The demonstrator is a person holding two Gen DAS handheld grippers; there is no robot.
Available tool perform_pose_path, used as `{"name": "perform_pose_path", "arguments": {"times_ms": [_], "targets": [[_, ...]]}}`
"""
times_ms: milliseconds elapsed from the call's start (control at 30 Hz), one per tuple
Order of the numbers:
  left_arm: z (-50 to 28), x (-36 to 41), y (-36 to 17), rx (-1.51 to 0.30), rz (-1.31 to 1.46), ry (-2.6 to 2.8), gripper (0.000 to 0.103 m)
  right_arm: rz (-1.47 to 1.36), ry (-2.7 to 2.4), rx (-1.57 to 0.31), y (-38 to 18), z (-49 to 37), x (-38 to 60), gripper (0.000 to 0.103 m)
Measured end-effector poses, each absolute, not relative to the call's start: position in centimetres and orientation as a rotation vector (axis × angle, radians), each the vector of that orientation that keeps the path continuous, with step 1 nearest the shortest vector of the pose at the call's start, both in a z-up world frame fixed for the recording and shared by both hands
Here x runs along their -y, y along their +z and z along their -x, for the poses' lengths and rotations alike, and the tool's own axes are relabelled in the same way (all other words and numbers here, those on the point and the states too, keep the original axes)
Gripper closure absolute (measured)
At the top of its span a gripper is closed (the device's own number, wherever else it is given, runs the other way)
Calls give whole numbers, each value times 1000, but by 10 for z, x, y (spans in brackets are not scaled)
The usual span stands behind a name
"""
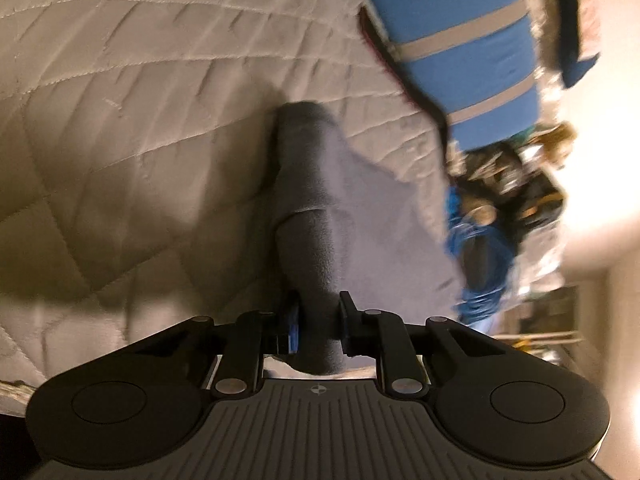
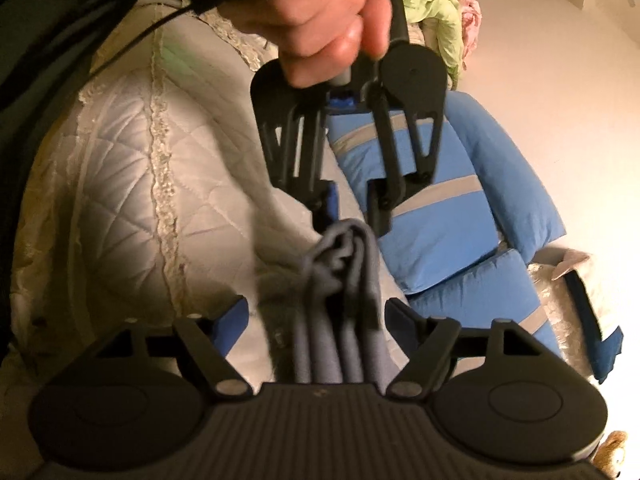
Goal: Fold clothes
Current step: 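Grasp the hanging sweatpants with the left tool below the right tool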
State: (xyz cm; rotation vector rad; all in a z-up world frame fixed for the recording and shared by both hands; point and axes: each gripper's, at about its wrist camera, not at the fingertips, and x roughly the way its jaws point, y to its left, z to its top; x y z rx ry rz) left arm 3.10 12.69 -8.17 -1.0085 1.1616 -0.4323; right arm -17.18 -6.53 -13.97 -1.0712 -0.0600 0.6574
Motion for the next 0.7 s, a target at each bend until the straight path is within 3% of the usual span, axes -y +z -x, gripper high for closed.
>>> {"name": "perform_pose_path", "arguments": {"times_ms": [200, 267, 333, 400, 467, 500, 700], "targets": [[-28, -135, -80, -1129, 1089, -457, 86, 1018, 553, 11, -138, 153, 39, 23], [-28, -137, -82, -1130, 1114, -448, 86, 991, 533, -22, -135, 146, 32, 41], [-30, -142, -81, -1127, 1132, -430, 84, 974, 534, -45, -134, 142, 28, 50], [-30, -149, -80, -1107, 1153, -406, 74, 965, 546, -51, -133, 142, 26, 55], [-28, -156, -77, -1066, 1164, -374, 61, 958, 547, -43, -133, 143, 26, 76], [-28, -160, -76, -1046, 1168, -355, 55, 953, 547, -39, -133, 143, 27, 78], [-44, -168, -70, -976, 1133, -144, 53, 900, 544, -24, -127, 145, 31, 87]]}}
